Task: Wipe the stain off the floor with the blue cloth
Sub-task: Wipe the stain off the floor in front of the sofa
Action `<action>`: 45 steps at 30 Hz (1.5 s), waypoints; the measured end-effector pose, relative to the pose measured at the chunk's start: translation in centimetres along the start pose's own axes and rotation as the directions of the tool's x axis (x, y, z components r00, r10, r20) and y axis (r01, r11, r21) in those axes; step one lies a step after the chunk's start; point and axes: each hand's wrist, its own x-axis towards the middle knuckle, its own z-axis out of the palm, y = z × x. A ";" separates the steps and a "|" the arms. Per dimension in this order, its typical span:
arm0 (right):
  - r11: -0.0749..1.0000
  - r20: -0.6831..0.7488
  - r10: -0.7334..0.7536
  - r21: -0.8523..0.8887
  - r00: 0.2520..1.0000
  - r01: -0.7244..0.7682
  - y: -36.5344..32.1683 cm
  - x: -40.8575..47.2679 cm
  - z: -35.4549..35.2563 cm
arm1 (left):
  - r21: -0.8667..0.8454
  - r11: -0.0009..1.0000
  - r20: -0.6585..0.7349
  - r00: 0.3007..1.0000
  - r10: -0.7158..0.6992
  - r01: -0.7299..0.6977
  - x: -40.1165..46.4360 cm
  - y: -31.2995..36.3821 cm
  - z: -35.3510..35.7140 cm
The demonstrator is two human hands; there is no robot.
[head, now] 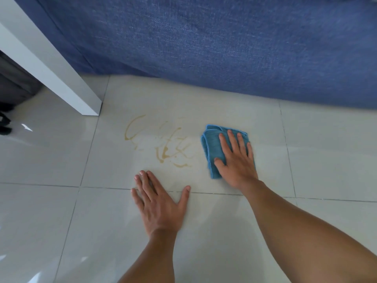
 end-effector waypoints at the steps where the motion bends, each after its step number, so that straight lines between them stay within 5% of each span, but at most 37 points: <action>1: 0.999 0.005 0.050 0.012 0.999 -0.050 0.3 0.3 -0.1 | 0.003 1.000 0.003 1.000 0.001 -0.001 0.0 0.0 0.0; 7: 0.968 0.014 0.234 0.092 0.972 -0.234 -2.7 3.3 -0.4 | -0.001 1.000 0.008 1.000 0.009 -0.009 0.0 0.0 -0.1; 18: 0.998 -0.053 -0.068 0.000 0.996 0.069 -4.3 -2.8 2.1 | -0.016 1.000 0.003 1.000 0.006 -0.006 -0.1 -0.4 -0.2; 28: 0.963 0.084 0.226 0.132 0.970 -0.236 -5.0 -0.4 0.5 | -0.042 0.991 0.016 0.992 0.128 -0.127 2.5 -4.7 -2.6; 36: 0.992 0.175 0.103 0.056 0.979 -0.114 -4.7 -2.0 0.2 | -0.065 0.997 -0.002 0.999 0.035 -0.035 4.1 -4.8 -2.7; 40: 0.983 0.287 0.160 0.040 0.945 -0.179 -4.3 -3.2 -0.5 | -0.081 0.997 -0.014 1.000 -0.009 0.008 3.6 -4.4 -2.7; 45: 0.974 0.228 0.191 0.074 0.955 -0.213 -5.7 -1.3 -0.8 | -0.102 0.995 0.000 1.000 -0.010 0.009 4.1 -4.1 -2.6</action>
